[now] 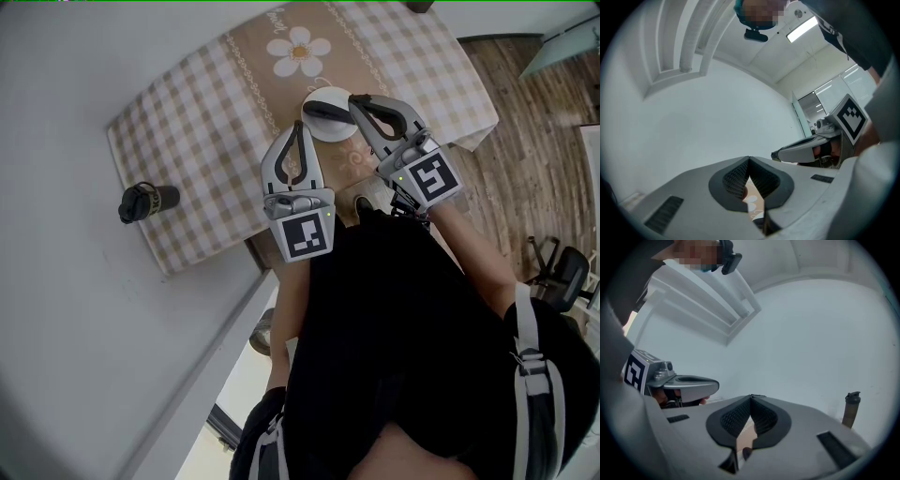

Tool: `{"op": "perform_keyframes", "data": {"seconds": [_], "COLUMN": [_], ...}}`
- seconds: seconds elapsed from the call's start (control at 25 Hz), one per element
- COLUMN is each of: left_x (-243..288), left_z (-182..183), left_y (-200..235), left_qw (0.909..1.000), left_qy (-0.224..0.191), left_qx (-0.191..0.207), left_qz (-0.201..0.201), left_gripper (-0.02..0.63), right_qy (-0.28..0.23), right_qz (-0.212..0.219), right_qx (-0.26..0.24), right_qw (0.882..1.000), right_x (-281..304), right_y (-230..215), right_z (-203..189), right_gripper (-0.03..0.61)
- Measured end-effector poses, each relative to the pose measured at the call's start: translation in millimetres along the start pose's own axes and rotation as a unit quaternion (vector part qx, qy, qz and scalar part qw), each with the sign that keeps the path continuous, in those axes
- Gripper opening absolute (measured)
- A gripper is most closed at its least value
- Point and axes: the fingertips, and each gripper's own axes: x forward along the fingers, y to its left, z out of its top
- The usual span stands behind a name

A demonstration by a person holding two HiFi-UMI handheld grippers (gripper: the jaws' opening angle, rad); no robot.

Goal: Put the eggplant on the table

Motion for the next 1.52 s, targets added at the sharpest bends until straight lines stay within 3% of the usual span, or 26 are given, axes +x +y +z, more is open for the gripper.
{"op": "perform_keyframes", "data": {"seconds": [1.52], "left_x": [4.3], "left_z": [-7.7], "left_y": [1.1], "left_qw": [1.0], "left_qy": [0.007], "left_qx": [0.004], "left_qz": [0.001], "left_gripper": [0.008], "right_qy": [0.016], "right_qz": [0.004], "right_qx": [-0.002], "right_qw": [1.0], "right_x": [3.5], "right_y": [-1.6], "right_z": [-11.1], "right_gripper": [0.002]}}
